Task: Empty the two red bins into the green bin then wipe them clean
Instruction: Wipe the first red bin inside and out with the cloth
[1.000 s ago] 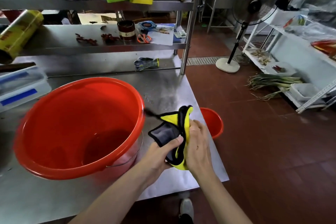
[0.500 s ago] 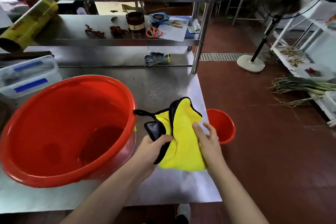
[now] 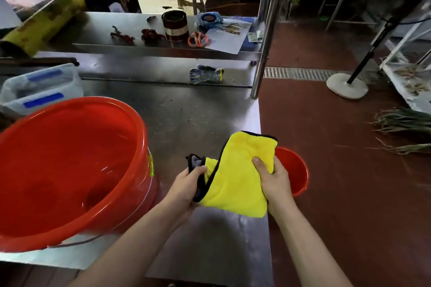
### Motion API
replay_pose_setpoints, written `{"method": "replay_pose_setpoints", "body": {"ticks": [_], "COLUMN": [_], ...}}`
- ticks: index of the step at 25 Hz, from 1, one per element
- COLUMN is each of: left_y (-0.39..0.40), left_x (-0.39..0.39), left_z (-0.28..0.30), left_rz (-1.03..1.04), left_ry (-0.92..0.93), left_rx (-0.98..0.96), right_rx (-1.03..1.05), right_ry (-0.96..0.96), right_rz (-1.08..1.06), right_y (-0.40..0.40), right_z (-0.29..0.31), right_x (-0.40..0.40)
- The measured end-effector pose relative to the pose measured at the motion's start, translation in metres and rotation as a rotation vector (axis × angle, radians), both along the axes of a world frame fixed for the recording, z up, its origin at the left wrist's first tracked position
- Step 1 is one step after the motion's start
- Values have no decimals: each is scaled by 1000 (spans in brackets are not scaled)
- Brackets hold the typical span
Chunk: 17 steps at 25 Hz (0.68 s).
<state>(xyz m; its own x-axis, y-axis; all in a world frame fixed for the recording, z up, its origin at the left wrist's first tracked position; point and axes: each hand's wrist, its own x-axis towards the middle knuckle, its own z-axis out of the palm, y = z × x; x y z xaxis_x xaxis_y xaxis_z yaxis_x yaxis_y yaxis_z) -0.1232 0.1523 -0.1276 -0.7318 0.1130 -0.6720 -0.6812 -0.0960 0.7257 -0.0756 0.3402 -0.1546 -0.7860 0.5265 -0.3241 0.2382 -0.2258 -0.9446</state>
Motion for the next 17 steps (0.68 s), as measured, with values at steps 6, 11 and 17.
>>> {"method": "replay_pose_setpoints", "body": {"ticks": [6,11,17], "left_y": [20,35,37], "left_x": [-17,-17,-31], "left_z": [-6,3,1], "left_rz": [-122,-114,-327], "left_ry": [109,-17,83], "left_rx": [-120,68,113], "right_rx": [-294,-311,240], "right_ry": [197,189,42], "right_rz": [132,365,204], "right_y": [25,33,29], "right_z": [27,39,-5], "right_x": [-5,-22,-39]}}
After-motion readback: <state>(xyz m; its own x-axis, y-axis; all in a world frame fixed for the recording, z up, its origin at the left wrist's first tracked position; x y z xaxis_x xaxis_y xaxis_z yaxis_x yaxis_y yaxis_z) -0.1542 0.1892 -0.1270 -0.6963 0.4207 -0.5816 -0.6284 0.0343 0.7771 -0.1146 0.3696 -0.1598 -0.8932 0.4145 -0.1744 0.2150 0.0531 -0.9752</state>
